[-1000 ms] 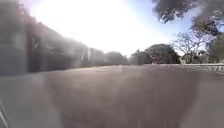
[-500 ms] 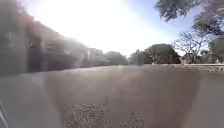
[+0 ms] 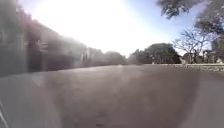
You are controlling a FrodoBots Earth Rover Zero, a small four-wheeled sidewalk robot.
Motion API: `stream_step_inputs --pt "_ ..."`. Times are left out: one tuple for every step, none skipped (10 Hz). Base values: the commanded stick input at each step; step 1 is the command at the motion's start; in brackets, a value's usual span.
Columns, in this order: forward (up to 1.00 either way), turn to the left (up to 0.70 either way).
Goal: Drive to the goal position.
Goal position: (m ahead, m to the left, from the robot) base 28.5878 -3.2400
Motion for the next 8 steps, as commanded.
stream_step_inputs --pt "1.00 0.00" --pt "1.00 0.00" --pt "1.00 0.00" --pt "1.00 0.00" --pt "1.00 0.00" --pt "1.00 0.00" --pt "1.00 0.00" --pt "1.00 0.00"
